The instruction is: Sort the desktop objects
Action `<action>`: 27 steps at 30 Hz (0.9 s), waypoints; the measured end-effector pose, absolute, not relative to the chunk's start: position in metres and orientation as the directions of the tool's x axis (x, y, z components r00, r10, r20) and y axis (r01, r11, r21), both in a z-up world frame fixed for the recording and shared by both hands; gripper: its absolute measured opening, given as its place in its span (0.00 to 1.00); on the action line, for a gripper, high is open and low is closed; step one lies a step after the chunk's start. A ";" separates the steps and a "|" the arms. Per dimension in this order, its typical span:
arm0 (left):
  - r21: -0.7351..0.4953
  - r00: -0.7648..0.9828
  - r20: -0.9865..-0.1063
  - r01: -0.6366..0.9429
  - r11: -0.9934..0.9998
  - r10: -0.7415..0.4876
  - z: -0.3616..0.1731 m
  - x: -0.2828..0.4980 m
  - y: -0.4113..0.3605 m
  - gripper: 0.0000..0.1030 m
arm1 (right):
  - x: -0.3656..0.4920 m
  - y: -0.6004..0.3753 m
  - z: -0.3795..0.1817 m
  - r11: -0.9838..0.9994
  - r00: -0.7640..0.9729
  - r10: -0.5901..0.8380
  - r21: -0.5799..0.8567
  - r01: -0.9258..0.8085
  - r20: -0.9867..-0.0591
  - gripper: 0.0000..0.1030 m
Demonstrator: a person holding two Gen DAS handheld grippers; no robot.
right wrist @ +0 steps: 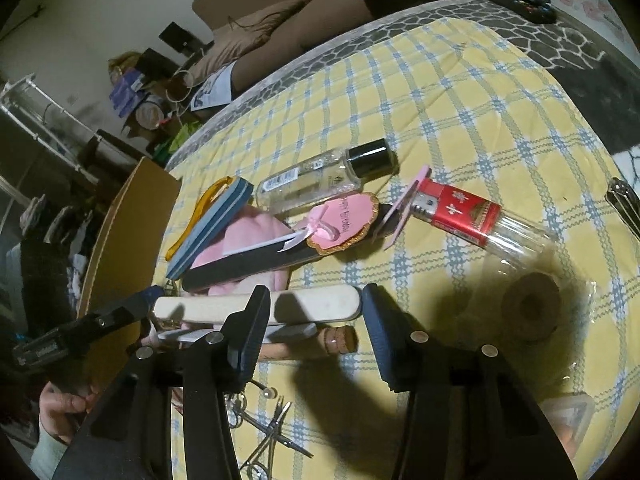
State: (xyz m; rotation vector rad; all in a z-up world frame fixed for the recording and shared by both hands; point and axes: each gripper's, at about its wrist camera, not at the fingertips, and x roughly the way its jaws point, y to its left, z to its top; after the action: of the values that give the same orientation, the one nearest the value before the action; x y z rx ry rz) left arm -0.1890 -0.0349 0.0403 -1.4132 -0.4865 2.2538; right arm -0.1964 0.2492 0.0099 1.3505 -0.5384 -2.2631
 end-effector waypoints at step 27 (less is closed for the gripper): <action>-0.327 -0.249 -0.850 -0.440 -0.836 0.463 0.042 -0.168 -0.003 0.39 | -0.180 0.243 0.010 -0.834 -0.389 -0.550 0.513 0.204 -0.739 0.43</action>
State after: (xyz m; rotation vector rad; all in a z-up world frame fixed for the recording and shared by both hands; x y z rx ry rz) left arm -0.1675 -0.0030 0.0422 -1.4490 -0.0286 2.1124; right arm -0.1799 0.2427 0.0101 1.3799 -0.4739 -2.2422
